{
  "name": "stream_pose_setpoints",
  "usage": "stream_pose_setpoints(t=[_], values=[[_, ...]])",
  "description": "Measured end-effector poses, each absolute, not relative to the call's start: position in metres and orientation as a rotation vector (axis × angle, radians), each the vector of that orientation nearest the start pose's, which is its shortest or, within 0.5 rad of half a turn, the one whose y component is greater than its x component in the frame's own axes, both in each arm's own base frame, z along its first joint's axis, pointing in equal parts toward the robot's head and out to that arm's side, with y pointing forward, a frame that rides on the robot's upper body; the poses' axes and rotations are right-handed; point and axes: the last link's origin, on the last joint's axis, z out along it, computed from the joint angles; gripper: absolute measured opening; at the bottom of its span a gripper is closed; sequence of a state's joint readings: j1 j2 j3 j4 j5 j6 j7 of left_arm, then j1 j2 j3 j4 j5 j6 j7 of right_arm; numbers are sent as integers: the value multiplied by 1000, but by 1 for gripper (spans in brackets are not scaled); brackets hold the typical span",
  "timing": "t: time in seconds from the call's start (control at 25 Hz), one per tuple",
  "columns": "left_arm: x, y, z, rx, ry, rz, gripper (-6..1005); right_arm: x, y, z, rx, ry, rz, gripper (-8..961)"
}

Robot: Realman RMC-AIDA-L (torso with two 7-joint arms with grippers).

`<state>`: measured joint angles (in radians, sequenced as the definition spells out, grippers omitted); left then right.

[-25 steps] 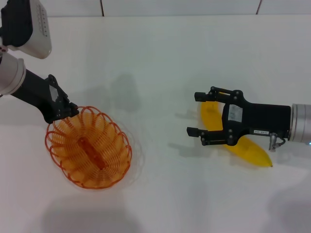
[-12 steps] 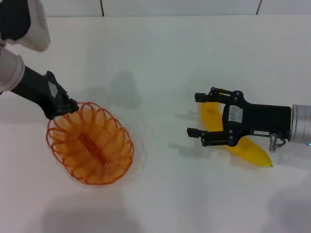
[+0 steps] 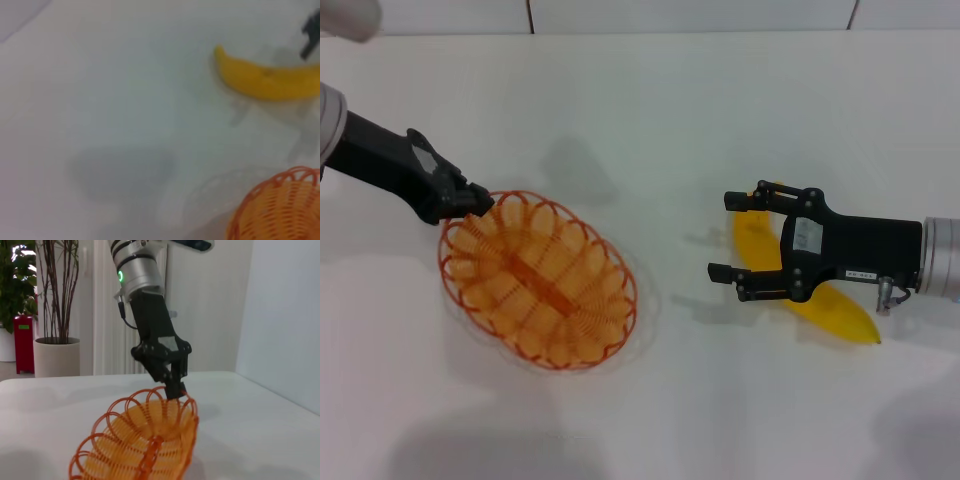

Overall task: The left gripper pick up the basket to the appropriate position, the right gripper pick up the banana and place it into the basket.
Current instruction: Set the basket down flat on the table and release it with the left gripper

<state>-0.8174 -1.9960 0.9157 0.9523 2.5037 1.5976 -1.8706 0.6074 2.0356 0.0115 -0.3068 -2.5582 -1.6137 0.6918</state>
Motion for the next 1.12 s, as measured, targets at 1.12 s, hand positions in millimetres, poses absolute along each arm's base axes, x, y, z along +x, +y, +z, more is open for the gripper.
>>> stream_pose_setpoints(t=[1.12], values=[[-224, 420, 5, -2580, -1173, -192, 56, 285, 306, -26, -2691, 144, 734, 842]])
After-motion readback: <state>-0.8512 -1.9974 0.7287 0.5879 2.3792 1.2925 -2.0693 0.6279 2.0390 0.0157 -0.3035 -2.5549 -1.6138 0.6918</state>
